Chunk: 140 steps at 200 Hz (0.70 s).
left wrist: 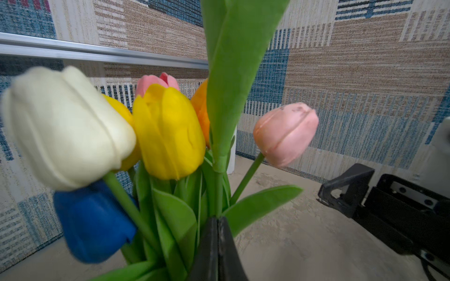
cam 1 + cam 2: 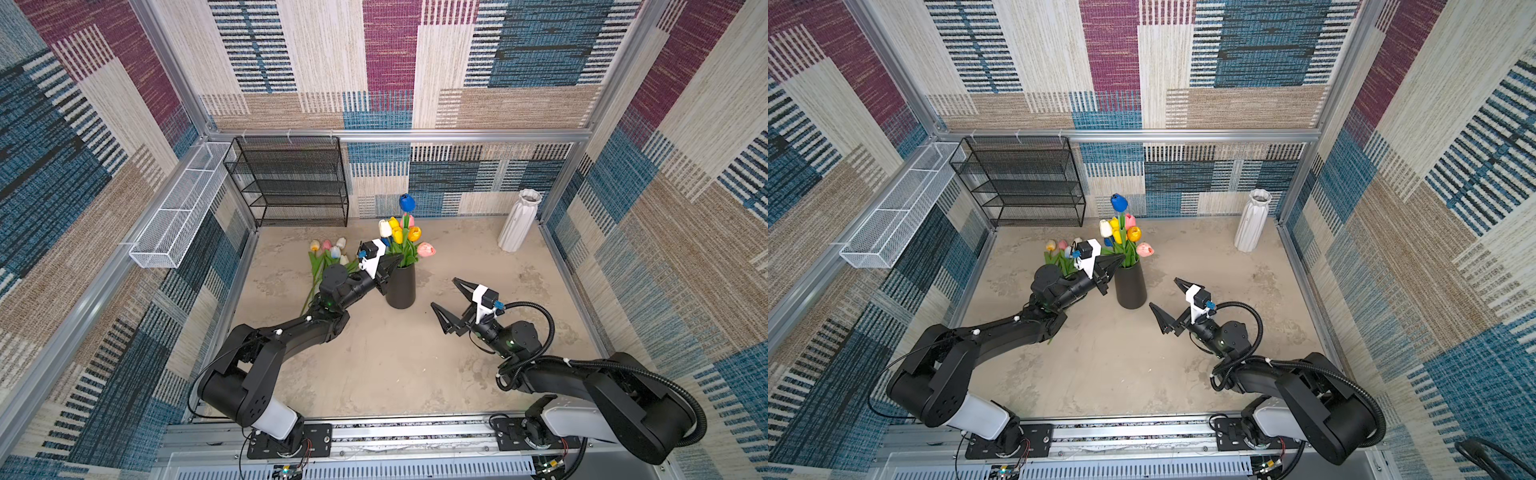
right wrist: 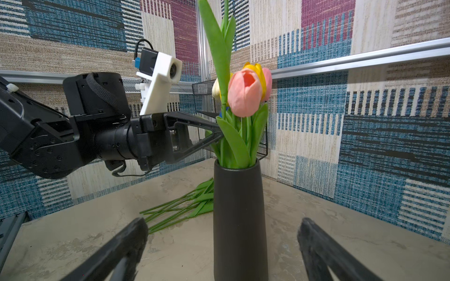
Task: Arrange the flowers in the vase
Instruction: 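Lower the blue tulip into the dark grey vase with the left gripper, then open the left gripper and move it back to the loose tulips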
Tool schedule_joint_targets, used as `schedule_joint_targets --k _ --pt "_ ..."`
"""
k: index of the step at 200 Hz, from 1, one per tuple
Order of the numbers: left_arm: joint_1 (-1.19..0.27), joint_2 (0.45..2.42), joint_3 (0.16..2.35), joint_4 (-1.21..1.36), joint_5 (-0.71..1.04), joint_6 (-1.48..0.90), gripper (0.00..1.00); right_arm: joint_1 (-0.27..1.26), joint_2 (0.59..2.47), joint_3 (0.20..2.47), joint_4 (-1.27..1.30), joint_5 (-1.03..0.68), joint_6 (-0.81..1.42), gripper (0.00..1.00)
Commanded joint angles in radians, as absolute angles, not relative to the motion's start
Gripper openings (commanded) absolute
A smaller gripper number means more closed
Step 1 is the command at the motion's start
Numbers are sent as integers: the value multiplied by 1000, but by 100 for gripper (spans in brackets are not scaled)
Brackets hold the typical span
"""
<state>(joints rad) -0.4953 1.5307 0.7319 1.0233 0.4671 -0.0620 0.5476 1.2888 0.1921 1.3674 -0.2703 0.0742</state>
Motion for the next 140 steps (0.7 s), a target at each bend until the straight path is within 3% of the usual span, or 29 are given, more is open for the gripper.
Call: schedule_joint_targets --k 1,20,81,111,140 --pt "-497 1512 712 1030 418 -26 36 546 1298 204 1392 -287 89 100" --pt "-497 1497 682 1050 383 -34 52 546 1305 212 1383 -297 91 100" --pt "-496 1419 723 854 296 -8 59 546 1326 218 1387 -307 95 100" --pt "-489 1353 760 715 274 6 58 546 1334 221 1389 -311 97 100" --pt "-482 1226 696 677 263 43 65 546 1327 218 1388 -311 97 100"
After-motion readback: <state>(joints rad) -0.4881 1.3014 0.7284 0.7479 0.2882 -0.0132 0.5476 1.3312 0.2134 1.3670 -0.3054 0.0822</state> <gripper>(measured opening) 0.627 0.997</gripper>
